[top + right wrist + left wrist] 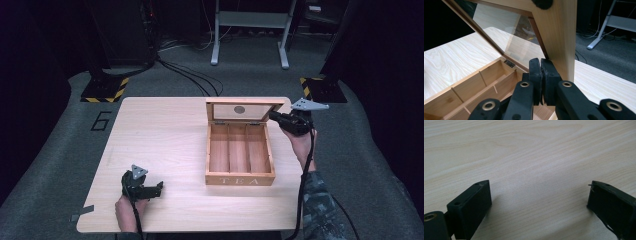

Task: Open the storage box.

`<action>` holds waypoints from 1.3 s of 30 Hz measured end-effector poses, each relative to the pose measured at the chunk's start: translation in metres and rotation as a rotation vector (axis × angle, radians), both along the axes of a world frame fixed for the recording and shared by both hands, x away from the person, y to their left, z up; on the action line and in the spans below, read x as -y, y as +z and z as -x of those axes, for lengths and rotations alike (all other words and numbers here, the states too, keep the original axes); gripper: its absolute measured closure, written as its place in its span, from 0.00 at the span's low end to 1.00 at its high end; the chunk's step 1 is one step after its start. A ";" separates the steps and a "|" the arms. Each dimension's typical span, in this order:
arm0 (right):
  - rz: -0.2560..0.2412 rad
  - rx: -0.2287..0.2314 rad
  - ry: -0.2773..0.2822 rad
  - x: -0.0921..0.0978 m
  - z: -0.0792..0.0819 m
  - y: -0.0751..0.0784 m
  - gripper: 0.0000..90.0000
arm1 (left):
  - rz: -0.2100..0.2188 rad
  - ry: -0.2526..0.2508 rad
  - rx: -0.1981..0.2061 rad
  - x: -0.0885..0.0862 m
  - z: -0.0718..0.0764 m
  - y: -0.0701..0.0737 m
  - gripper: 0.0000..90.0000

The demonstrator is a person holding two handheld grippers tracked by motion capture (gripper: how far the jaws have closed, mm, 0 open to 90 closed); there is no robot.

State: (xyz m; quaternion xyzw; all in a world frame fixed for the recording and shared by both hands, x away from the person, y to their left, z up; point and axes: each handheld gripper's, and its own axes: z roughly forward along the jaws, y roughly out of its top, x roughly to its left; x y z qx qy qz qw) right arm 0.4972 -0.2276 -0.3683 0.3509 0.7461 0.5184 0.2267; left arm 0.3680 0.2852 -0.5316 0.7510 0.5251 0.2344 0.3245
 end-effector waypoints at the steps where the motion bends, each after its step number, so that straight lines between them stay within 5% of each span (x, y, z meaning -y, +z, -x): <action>1: 0.000 0.000 0.000 0.000 0.000 0.000 0.97 | 0.000 0.000 0.000 0.000 0.000 0.000 0.05; 39: -0.002 0.001 0.014 0.001 0.013 -0.005 0.97 | 0.000 0.000 0.000 0.000 0.000 0.000 0.05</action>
